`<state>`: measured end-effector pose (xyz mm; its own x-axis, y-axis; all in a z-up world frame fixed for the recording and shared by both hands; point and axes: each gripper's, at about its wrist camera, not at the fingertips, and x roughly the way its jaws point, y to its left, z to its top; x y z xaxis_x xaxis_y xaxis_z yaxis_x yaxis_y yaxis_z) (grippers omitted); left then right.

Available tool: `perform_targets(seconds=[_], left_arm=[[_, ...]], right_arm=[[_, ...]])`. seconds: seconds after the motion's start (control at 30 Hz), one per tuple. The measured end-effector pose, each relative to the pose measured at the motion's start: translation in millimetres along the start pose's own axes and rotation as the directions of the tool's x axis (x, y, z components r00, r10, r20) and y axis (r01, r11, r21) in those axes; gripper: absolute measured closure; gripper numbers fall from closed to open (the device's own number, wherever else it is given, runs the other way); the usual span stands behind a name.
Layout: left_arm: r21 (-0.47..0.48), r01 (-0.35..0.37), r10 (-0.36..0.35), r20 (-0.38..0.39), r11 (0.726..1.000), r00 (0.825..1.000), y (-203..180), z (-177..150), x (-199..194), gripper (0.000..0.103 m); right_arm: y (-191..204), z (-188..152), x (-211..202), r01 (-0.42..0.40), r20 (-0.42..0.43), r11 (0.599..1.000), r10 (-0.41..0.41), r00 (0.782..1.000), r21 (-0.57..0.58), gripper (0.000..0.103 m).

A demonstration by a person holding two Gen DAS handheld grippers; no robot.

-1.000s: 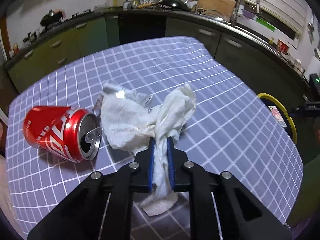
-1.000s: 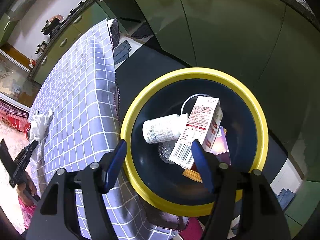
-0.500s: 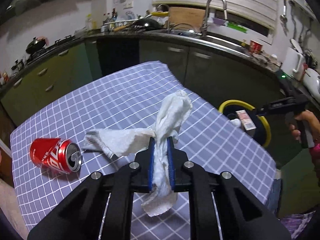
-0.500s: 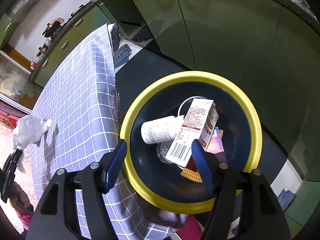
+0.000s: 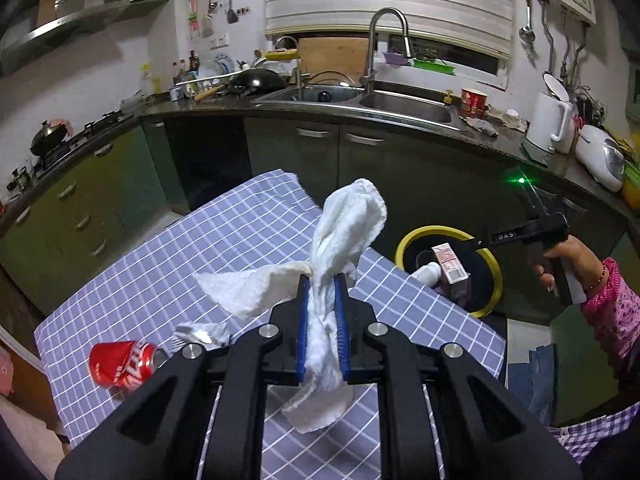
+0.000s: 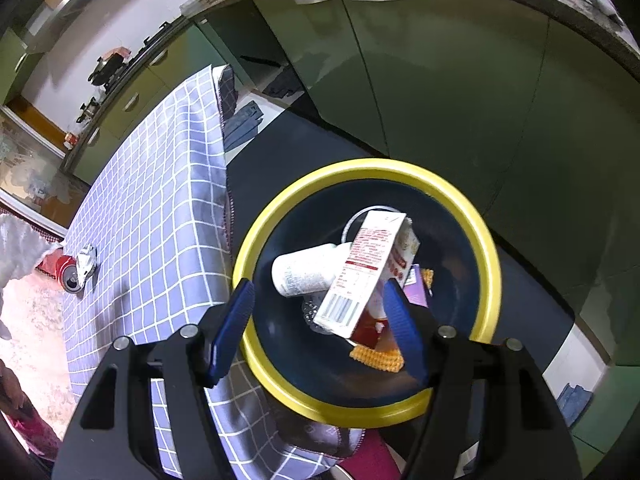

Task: Collect trash
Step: 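Carry the paper towel over the bin and open the left gripper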

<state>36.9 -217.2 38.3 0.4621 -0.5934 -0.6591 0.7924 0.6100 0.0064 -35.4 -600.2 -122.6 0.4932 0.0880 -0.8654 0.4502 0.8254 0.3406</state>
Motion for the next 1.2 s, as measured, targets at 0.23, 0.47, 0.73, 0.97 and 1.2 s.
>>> perform_targets(seconds=[0.23,0.47,0.73,0.97,1.2], left_arm=[[0.066,0.143,-0.138,-0.074,0.987,0.988,-56.8,13.6,52.7,0.091],[0.123,0.305,-0.284,-0.16,0.944,0.945,-134.6,32.5,135.1,0.091],[0.221,0.429,-0.344,-0.338,0.876,0.876,-224.8,19.2,214.9,0.091],[0.332,0.455,-0.267,-0.48,0.826,0.835,-259.6,-3.2,248.4,0.072],[0.282,0.423,-0.285,-0.422,0.861,0.861,-241.3,7.8,255.8,0.034]], right_arm=[[-26.8,-1.1,-11.3,-0.004,0.027,0.999,0.003,1.0,0.042,0.039],[-58.4,-5.5,-26.4,0.011,0.046,0.996,-0.015,0.999,0.084,0.039],[-88.8,-2.3,-43.3,0.047,0.069,0.991,-0.056,0.996,0.122,0.039],[-97.5,4.2,-37.7,0.045,0.066,0.99,-0.054,0.996,0.131,0.039],[-89.3,5.2,-33.8,0.042,0.054,0.993,-0.048,0.997,0.109,0.039]])
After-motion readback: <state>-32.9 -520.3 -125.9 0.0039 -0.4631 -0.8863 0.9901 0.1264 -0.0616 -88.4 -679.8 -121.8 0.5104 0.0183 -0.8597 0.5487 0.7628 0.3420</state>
